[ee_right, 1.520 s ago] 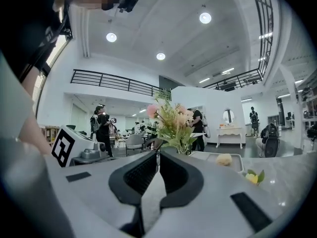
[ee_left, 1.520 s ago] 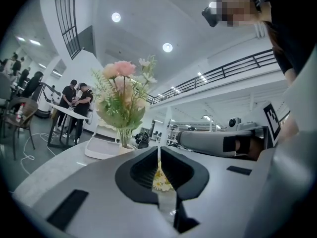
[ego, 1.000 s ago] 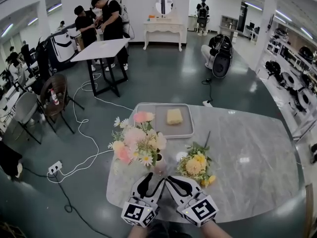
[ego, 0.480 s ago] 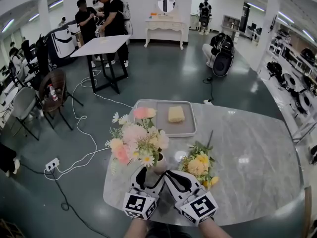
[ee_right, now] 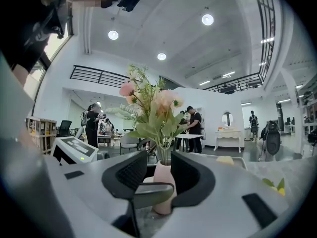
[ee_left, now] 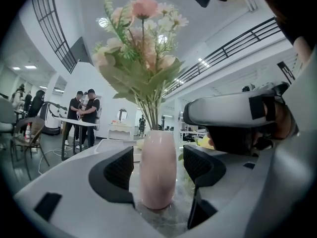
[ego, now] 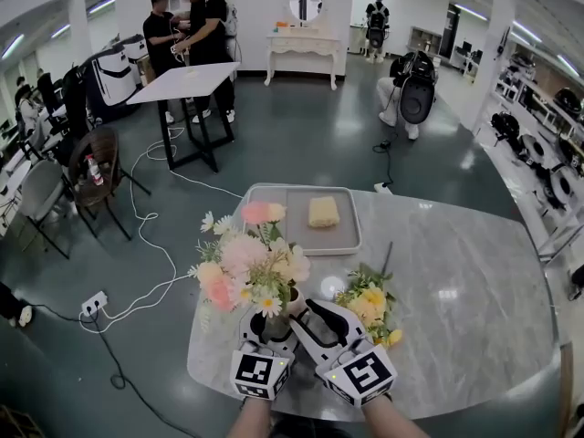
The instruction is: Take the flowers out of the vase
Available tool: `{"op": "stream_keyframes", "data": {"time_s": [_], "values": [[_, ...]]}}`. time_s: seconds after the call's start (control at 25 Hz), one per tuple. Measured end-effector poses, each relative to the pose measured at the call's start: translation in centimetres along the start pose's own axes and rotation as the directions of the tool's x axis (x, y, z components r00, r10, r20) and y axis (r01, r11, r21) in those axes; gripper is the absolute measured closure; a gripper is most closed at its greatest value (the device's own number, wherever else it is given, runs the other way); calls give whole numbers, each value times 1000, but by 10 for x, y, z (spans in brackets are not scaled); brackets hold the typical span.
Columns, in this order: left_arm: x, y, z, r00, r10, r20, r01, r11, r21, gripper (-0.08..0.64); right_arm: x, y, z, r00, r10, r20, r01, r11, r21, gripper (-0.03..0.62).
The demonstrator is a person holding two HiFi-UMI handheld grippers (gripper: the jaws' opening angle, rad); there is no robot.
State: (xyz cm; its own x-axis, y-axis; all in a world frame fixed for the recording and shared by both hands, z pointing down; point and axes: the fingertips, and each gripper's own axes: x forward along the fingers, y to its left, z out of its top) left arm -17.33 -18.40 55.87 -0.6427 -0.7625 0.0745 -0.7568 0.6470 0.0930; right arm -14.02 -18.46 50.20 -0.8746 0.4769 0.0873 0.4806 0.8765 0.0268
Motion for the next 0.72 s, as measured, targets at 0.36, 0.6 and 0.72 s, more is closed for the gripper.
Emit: {"op": "stream_keyframes", "data": {"time_s": [0.36, 0.6, 0.72], "values": [[2, -1, 5, 1000, 12, 10, -12, 1000, 10, 308, 34, -3, 4, 997, -16, -81, 10, 998, -69, 445], [2, 1, 6, 1000, 9, 14, -9, 1000, -1, 321, 47, -7, 2, 994, -20, -103, 13, 997, -75, 445], [3, 1, 5, 1000, 10, 15, -10, 1000, 0, 321, 50, -8, 0, 994, -27, -106, 19, 997, -77, 445]]}}
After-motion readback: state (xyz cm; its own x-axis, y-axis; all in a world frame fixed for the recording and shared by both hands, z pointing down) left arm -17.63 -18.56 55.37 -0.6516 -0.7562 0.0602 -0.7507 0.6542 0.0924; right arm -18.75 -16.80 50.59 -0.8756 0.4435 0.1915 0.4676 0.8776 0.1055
